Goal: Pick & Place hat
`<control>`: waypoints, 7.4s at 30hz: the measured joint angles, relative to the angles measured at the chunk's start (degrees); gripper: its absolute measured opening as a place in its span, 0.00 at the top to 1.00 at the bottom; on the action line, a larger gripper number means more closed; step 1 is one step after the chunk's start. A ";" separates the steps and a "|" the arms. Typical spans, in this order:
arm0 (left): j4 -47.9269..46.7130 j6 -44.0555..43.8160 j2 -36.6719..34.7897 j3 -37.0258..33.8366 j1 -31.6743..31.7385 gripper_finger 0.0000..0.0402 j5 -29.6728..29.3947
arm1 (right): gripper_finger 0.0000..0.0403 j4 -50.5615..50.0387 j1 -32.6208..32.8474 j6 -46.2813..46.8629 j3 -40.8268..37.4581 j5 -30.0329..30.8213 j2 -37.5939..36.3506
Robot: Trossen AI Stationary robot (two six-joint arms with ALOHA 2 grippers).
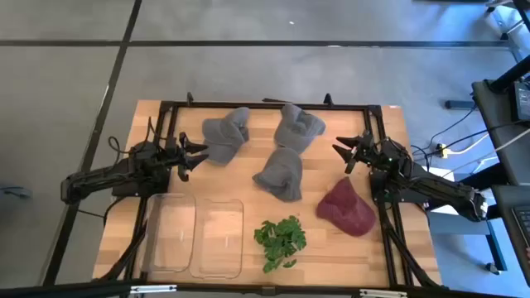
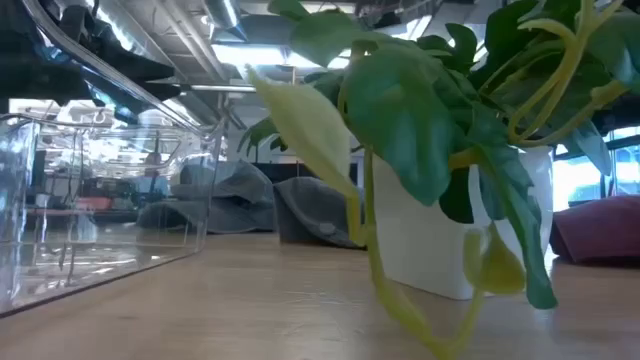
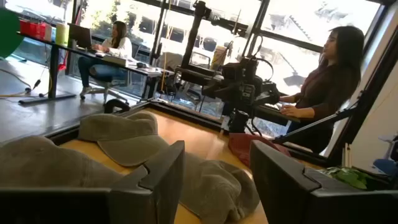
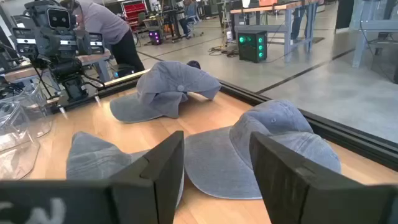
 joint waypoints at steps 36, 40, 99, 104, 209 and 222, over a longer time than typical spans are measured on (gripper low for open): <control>0.00 0.00 0.00 0.00 -0.02 0.56 0.00 | 0.54 0.00 -0.02 -0.02 0.00 0.00 0.00; -0.02 0.00 0.00 -0.01 0.00 0.56 0.00 | 0.54 0.00 -0.01 0.02 0.00 -0.02 0.00; 0.00 -0.10 0.00 0.00 -0.01 0.56 -0.08 | 0.54 2.27 0.00 3.85 0.00 0.16 0.05; 0.49 -0.12 0.00 -0.01 -0.01 0.56 -0.05 | 0.54 2.36 0.00 3.86 0.00 0.15 0.07; 20.13 -4.01 54.14 20.96 6.21 0.56 10.86 | 0.54 -80.59 0.20 28.05 59.84 -13.64 63.92; 20.10 -4.02 54.14 20.96 6.21 0.56 10.80 | 0.54 -71.88 3.22 32.26 48.06 -14.21 64.37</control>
